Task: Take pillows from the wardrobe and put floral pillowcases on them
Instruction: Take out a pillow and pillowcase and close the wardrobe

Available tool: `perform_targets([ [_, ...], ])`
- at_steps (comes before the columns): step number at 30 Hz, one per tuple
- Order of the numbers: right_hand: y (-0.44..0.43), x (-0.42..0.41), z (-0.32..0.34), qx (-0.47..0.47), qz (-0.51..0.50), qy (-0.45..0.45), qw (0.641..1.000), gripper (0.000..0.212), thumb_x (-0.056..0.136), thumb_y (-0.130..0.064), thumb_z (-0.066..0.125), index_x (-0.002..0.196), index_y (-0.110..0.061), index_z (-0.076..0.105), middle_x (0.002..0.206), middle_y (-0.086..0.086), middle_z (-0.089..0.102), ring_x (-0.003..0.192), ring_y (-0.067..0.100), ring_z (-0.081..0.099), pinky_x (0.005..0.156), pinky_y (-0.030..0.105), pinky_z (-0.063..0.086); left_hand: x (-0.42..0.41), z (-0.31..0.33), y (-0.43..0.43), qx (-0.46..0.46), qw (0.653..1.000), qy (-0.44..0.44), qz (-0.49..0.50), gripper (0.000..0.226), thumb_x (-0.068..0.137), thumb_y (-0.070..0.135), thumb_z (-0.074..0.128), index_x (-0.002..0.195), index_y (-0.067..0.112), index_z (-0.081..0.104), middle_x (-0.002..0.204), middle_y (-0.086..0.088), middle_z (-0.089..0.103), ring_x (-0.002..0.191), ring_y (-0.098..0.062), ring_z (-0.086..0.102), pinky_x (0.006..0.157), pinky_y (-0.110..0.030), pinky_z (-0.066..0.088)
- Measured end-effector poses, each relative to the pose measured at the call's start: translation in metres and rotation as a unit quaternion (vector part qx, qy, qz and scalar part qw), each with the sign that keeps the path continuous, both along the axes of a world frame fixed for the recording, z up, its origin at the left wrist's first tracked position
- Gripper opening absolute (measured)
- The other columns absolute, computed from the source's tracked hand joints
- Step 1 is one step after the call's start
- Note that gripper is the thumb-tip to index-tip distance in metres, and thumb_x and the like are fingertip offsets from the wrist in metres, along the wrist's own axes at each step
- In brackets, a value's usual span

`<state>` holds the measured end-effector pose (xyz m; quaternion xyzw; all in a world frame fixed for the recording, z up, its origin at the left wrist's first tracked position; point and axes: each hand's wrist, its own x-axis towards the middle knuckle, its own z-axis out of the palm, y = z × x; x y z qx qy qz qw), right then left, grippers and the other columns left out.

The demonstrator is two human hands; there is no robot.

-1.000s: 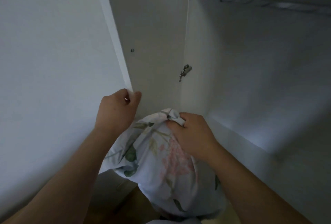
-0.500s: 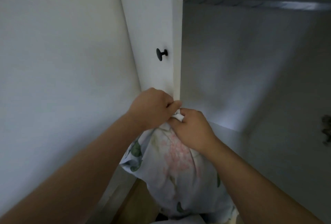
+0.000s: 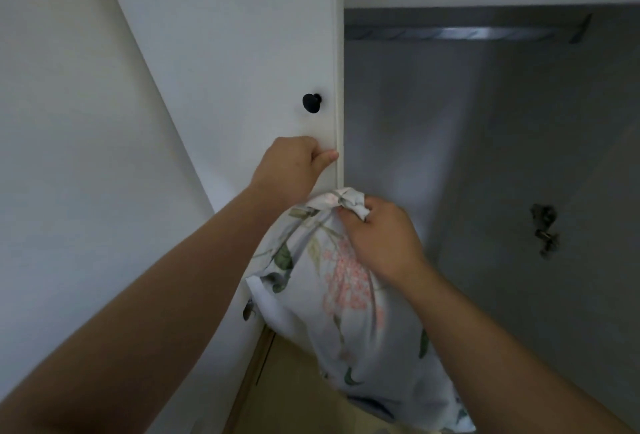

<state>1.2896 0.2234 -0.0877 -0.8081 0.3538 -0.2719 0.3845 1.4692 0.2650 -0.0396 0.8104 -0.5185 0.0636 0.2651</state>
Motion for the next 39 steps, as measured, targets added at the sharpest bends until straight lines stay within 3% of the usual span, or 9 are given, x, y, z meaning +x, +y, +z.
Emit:
perform_targets([
  [4,-0.003,0.004,0.003,0.008,-0.006,0.011,1.000,0.032,0.092,-0.047,0.056,0.067,-0.026,0.058,0.077,0.001,0.072,0.075,0.025,0.068,0.068,0.037,0.055,0.010,-0.003,-0.025,0.004,1.000,0.026,-0.014,0.055,0.098,0.055,0.048,0.072,0.013,0.070,0.070,0.000,0.071,0.070,-0.019,0.067,0.079,-0.040,0.055],
  [8,-0.007,0.005,0.002,0.010,-0.014,0.010,1.000,0.034,0.092,-0.047,0.055,0.074,-0.019,0.063,0.072,0.000,0.069,0.070,0.025,0.066,0.067,0.040,0.056,0.015,-0.002,-0.050,0.013,0.999,0.042,-0.006,0.054,0.099,0.054,0.050,0.074,0.013,0.073,0.070,0.003,0.071,0.070,-0.017,0.068,0.080,-0.036,0.056],
  [12,-0.013,0.006,0.001,0.020,-0.032,0.004,0.999,0.036,0.092,-0.046,0.054,0.065,-0.023,0.057,0.064,-0.004,0.062,0.067,0.023,0.063,0.065,0.037,0.055,0.019,-0.001,-0.069,0.023,0.999,0.031,0.009,0.055,0.099,0.055,0.048,0.069,0.015,0.071,0.070,0.001,0.072,0.069,-0.019,0.068,0.079,-0.035,0.056],
  [18,-0.020,0.010,-0.008,0.052,-0.055,-0.023,0.997,0.030,0.093,-0.046,0.056,0.078,-0.023,0.067,0.074,-0.003,0.069,0.071,0.021,0.065,0.065,0.036,0.054,0.025,-0.004,-0.090,0.015,0.999,0.040,0.025,0.058,0.098,0.056,0.048,0.074,0.010,0.074,0.073,-0.005,0.073,0.070,-0.022,0.069,0.079,-0.039,0.057],
  [26,-0.028,0.033,-0.025,0.064,-0.099,-0.021,0.993,0.029,0.090,-0.047,0.058,0.066,-0.032,0.063,0.062,-0.008,0.061,0.059,0.012,0.056,0.057,0.028,0.043,0.043,-0.015,-0.102,-0.014,1.000,0.014,-0.020,0.055,0.100,0.053,0.046,0.074,0.015,0.074,0.075,-0.003,0.075,0.073,-0.024,0.070,0.080,-0.039,0.056],
  [28,-0.030,0.039,-0.029,0.065,-0.133,-0.019,0.989,0.030,0.087,-0.048,0.060,0.060,-0.036,0.060,0.055,-0.009,0.056,0.054,0.010,0.053,0.054,0.026,0.039,0.049,-0.020,-0.100,-0.011,0.998,-0.022,-0.052,0.055,0.102,0.051,0.043,0.077,0.013,0.075,0.077,-0.005,0.076,0.075,-0.027,0.070,0.078,-0.041,0.055],
  [32,-0.021,0.037,-0.032,0.065,-0.192,0.009,0.979,0.039,0.087,-0.047,0.062,0.057,-0.021,0.055,0.049,-0.009,0.053,0.046,0.008,0.049,0.047,0.026,0.037,0.045,-0.027,-0.094,0.014,0.977,-0.098,-0.187,0.062,0.100,0.053,0.034,0.078,0.011,0.073,0.078,-0.010,0.075,0.074,-0.033,0.068,0.072,-0.044,0.055],
  [36,-0.005,0.029,-0.042,0.079,-0.260,0.013,0.962,0.043,0.086,-0.045,0.061,0.060,-0.012,0.051,0.049,-0.007,0.049,0.048,0.010,0.045,0.051,0.031,0.040,0.032,-0.033,-0.093,0.013,0.913,-0.108,-0.394,0.046,0.097,0.046,0.045,0.074,0.012,0.065,0.067,-0.006,0.064,0.066,-0.030,0.060,0.063,-0.042,0.050],
  [39,0.016,0.016,-0.047,0.097,-0.326,0.020,0.940,0.042,0.085,-0.048,0.063,0.062,-0.013,0.054,0.051,-0.006,0.052,0.050,0.009,0.048,0.054,0.032,0.044,0.011,-0.043,-0.093,0.032,0.856,-0.091,-0.509,0.025,0.095,0.038,0.053,0.083,0.020,0.066,0.074,0.002,0.063,0.073,-0.025,0.061,0.068,-0.038,0.050],
])
